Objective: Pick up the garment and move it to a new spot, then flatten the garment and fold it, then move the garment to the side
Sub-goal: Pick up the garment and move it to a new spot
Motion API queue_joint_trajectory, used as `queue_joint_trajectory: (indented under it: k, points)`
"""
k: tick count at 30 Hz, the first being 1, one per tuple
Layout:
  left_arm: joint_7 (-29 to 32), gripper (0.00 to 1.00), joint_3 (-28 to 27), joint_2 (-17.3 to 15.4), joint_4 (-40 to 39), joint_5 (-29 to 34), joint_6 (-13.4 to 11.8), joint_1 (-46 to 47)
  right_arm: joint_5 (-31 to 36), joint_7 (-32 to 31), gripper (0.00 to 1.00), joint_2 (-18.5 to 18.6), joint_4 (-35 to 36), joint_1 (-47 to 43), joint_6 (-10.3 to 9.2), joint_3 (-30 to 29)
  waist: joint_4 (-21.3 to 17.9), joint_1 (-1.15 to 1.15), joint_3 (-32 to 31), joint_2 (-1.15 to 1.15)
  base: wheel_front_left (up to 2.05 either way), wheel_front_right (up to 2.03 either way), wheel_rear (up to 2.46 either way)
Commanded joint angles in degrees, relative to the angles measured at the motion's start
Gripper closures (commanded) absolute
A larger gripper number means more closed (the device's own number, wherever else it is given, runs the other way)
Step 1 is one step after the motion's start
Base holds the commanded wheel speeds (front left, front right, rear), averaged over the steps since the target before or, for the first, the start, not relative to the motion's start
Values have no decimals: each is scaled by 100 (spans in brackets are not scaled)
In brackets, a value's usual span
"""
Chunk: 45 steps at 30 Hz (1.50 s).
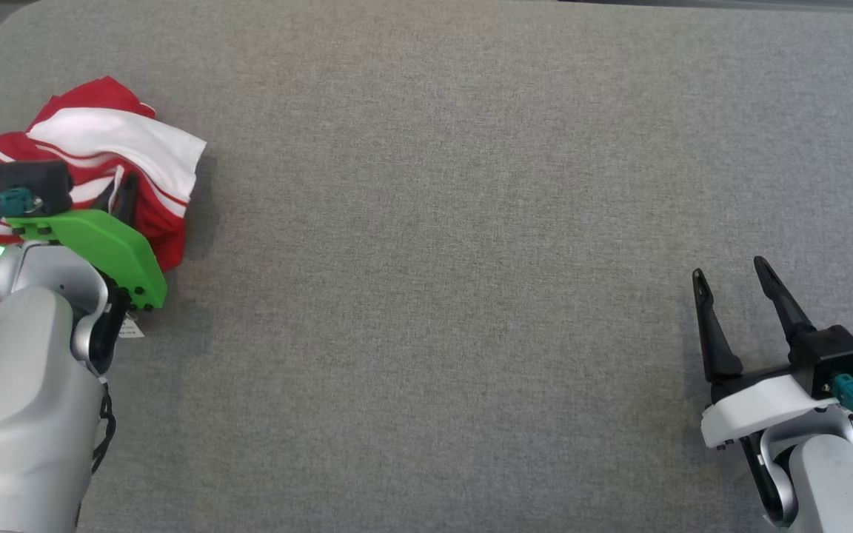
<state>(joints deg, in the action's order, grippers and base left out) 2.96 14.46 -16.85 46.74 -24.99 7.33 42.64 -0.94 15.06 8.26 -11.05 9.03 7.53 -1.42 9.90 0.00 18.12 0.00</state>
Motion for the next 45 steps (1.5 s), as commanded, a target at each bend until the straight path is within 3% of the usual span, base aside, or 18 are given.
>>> queue_joint_trajectory:
  k: [1,14,23,35,45]
  points:
    - [8,100,-101,-95,-286,-107,2,-113,-54,18,0,-21,-24,-100,-8,-17,34,0,-83,0,0,0,0]
    - [1043,100,-1019,-994,-3340,-767,-613,-830,-110,17,0,-208,-89,-144,-8,15,-203,0,-268,0,0,0,0]
    - [1621,100,-1220,-1235,-4649,-928,-930,-1183,-139,17,0,-319,-110,-212,-8,-56,-423,0,-430,0,0,0,0]
    - [1974,100,-983,-1047,-5763,-1219,-877,-998,-190,18,0,-371,-156,-286,-8,-23,-682,0,-743,0,0,0,0]
    - [2317,100,58,-400,-6643,-1268,-848,-1119,-242,18,0,-474,-136,-304,-8,-19,-1184,0,-822,0,0,0,0]
